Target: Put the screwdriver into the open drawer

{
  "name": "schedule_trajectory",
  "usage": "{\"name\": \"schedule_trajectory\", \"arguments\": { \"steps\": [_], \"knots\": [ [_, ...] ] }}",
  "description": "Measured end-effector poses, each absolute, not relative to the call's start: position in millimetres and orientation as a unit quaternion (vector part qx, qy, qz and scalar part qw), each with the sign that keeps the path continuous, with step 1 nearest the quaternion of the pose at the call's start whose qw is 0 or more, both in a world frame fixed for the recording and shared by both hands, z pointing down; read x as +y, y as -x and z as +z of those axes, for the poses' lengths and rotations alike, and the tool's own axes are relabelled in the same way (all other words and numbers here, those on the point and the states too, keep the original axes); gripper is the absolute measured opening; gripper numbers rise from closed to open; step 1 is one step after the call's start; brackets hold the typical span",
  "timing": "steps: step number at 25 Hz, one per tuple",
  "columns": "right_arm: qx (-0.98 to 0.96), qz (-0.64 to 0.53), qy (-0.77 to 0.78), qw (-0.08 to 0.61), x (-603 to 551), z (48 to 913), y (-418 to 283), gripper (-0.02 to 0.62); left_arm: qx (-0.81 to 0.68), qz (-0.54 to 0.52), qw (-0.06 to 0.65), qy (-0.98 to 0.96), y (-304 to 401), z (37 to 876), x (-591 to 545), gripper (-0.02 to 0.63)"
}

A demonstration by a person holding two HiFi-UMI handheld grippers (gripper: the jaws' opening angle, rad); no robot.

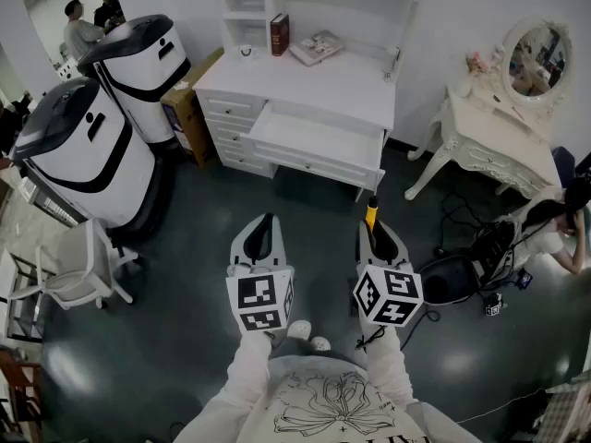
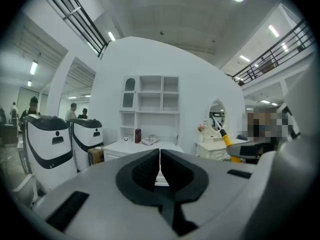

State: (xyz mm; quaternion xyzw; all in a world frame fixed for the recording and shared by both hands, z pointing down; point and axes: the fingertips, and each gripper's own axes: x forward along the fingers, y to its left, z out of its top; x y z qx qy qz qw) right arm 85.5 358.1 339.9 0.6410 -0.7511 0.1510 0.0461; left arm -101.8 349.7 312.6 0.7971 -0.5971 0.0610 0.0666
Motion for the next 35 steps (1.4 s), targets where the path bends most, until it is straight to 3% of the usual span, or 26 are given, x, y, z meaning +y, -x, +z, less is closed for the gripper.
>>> {"name": "schedule_trajectory", "arguments": {
  "steps": [35],
  "knots": [
    [-0.733, 0.173, -0.657, 0.046, 301.0, 365.7, -74.2, 0.078, -0.584, 0.078, 0.090, -0.803, 121.0, 344.0, 288.9, 0.008]
  ]
}}
